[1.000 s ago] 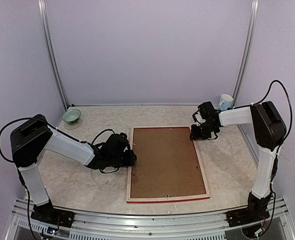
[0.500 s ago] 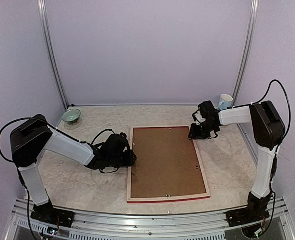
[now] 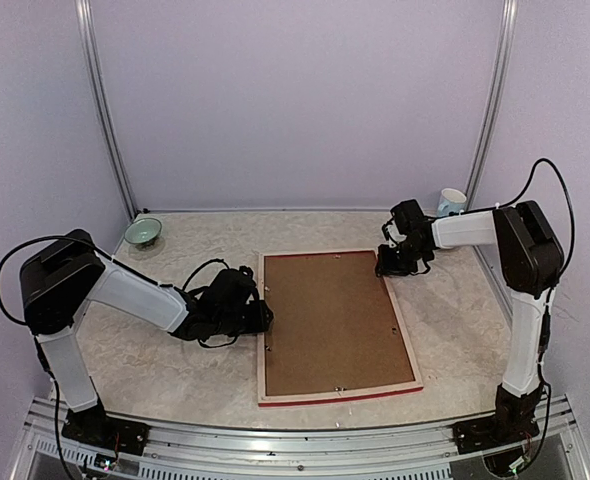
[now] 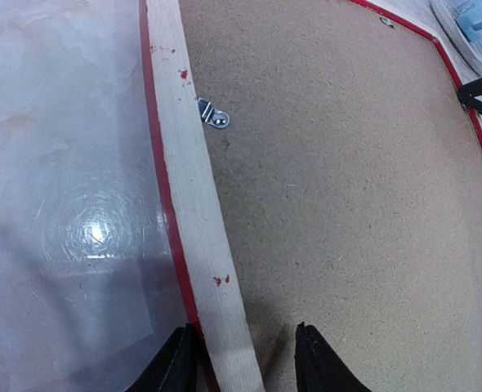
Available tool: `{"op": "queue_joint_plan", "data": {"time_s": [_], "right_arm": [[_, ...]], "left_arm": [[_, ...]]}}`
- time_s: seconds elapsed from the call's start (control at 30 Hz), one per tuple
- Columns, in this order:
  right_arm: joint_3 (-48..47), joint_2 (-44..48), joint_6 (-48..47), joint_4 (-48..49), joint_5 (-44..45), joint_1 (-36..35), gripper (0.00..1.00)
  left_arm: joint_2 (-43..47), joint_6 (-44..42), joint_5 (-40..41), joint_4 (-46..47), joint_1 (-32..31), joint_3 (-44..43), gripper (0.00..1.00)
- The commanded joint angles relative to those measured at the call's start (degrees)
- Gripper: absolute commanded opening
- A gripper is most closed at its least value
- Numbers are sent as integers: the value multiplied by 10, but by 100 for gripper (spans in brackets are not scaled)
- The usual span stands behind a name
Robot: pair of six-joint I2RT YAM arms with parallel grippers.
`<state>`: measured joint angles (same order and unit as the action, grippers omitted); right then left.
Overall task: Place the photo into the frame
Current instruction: Press the fastener onto the backboard.
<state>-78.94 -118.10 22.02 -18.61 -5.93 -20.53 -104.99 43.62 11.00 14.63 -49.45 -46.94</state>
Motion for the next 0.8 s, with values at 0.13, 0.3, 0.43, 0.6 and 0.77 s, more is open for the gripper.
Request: {"op": "queue_joint_plan", "data": {"time_s": [0.13,0.3,0.43,0.6,0.77], "right_arm": [[10,-6,-13,-16,18,-15,22],[9,1,-18,-16,19,-15,18],[-1,1,-21,-17,9,-15,24],[-21,20,-35,-25,-12,-15,32],[-10,76,-49,-33,-6,-15,45]], "left_arm": [[-3,7,-26,-22,-7,12,42],[0,6,-25,-23,-8,12,42],[0,6,-25,-24,-7,11,42],[0,7,-24,-26,-8,9,42],[1,9,-23,-27,-8,6,42]]}}
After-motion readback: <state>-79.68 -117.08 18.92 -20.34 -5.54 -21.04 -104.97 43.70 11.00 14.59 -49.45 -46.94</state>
